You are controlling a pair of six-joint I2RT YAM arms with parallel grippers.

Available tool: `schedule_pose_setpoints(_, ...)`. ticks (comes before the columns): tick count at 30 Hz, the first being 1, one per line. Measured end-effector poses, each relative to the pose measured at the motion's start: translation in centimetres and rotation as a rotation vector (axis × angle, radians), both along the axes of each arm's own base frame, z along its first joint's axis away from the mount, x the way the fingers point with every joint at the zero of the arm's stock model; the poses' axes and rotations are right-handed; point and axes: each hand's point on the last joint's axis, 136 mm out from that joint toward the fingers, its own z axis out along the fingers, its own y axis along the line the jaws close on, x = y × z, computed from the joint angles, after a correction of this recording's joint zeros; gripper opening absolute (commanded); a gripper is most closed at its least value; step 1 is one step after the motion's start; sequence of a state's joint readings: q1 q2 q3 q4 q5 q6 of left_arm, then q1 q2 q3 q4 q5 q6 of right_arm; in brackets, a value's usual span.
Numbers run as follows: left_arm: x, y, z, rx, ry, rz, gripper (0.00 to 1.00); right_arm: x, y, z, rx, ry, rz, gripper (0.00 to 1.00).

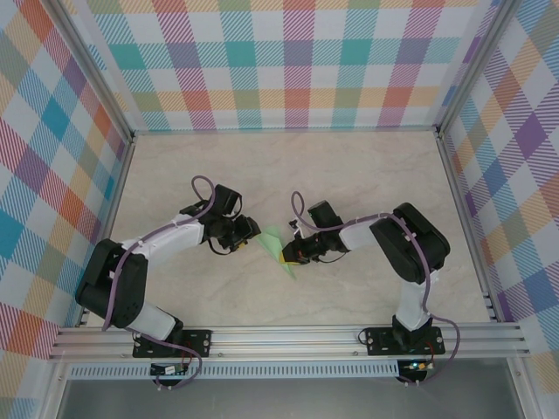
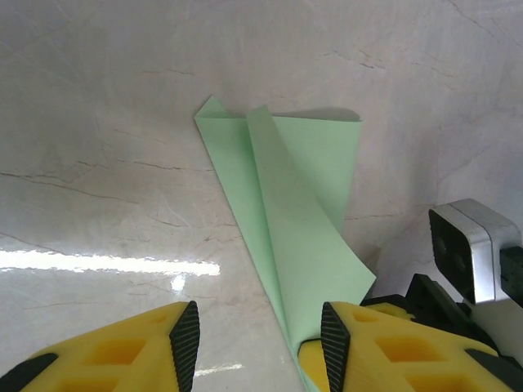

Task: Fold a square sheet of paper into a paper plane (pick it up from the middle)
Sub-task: Fold the wing for the fifth time at the center of the table.

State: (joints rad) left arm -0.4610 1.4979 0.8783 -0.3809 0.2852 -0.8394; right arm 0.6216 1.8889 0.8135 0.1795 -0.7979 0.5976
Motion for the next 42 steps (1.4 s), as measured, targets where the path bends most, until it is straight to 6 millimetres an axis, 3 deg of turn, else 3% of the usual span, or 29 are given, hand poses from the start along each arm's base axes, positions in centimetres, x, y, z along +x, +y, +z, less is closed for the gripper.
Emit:
schedule_pose_setpoints(6,-0.3,-0.2,-0.4,-0.016,0.003,-0.009,0.44,0.4,0.2,0.7,0.049,0.028,-0.009,0.05)
schedule_pose_setpoints(13,-0.1,-0.9,-0.2,-0.050,-0.038,-0.040,0.43,0.6,-0.1,-0.3,0.050,0.089,-0.017,0.05)
schedule_pose_setpoints(26,0.5,-5.2,1.2,-0.170,-0.175,-0.142,0.41,1.2,0.0,-0.3,0.049,0.154,-0.050,0.05)
schedule_pose_setpoints(31,0.5,-6.9,0.7,-0.195,-0.193,-0.168,0.41,1.3,0.0,-0.3,0.044,0.177,-0.068,0.06)
schedule_pose_setpoints(42,1.3,-8.5,0.0,-0.234,-0.230,-0.162,0.42,1.4,0.0,-0.3,0.039,0.190,-0.079,0.07)
